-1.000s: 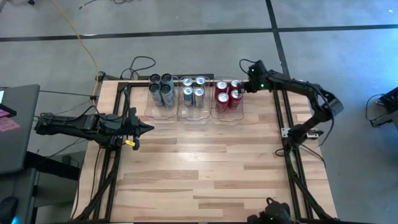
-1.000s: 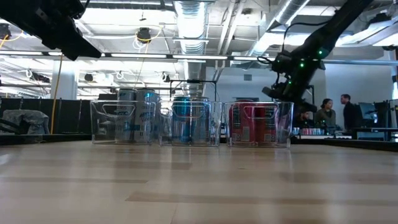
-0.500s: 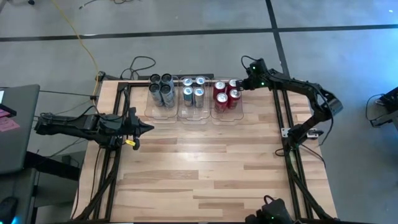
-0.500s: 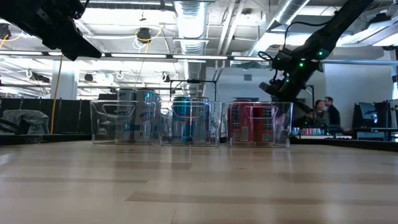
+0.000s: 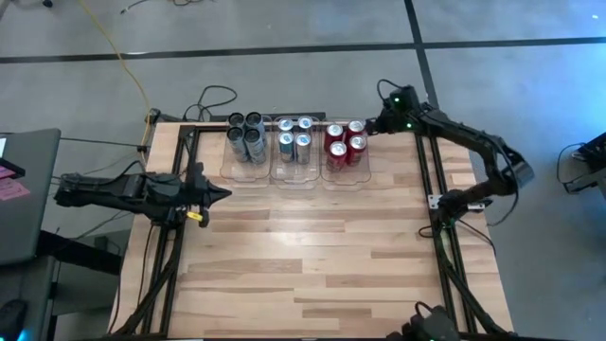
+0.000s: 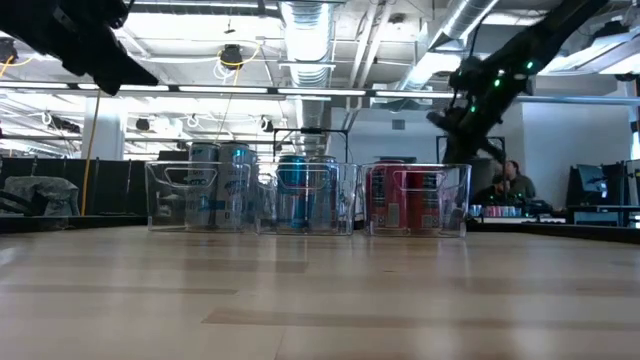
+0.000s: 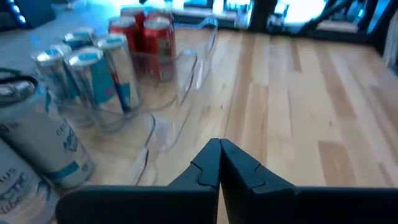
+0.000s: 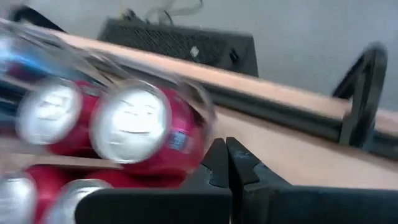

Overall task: Sort soda cans
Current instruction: Move the bottom transparent bin from the bottom to the top right, then return to Home Position

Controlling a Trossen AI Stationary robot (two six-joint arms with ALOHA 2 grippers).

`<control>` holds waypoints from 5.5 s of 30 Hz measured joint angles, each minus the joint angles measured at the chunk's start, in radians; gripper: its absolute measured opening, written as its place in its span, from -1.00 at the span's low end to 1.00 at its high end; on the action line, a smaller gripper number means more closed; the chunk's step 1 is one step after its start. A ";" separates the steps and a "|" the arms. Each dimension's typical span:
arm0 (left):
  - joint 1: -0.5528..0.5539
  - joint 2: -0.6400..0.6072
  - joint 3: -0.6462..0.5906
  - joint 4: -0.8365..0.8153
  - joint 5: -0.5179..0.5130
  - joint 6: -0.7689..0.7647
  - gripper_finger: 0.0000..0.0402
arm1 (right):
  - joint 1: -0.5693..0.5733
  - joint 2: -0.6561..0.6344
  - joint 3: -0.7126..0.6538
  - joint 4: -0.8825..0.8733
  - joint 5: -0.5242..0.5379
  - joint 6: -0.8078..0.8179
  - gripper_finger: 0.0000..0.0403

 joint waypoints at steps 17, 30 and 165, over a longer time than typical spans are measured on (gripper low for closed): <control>0.000 -0.035 -0.039 0.017 -0.002 -0.059 -1.00 | 0.373 -0.317 -0.114 -0.330 0.080 0.082 -1.00; 0.000 -0.038 -0.039 0.041 -0.004 0.017 -1.00 | 0.822 -0.427 -0.243 -0.236 0.297 0.400 -1.00; 0.186 -0.352 -0.418 0.488 0.228 0.018 -1.00 | 0.964 -0.973 -0.792 0.717 0.206 -0.278 -1.00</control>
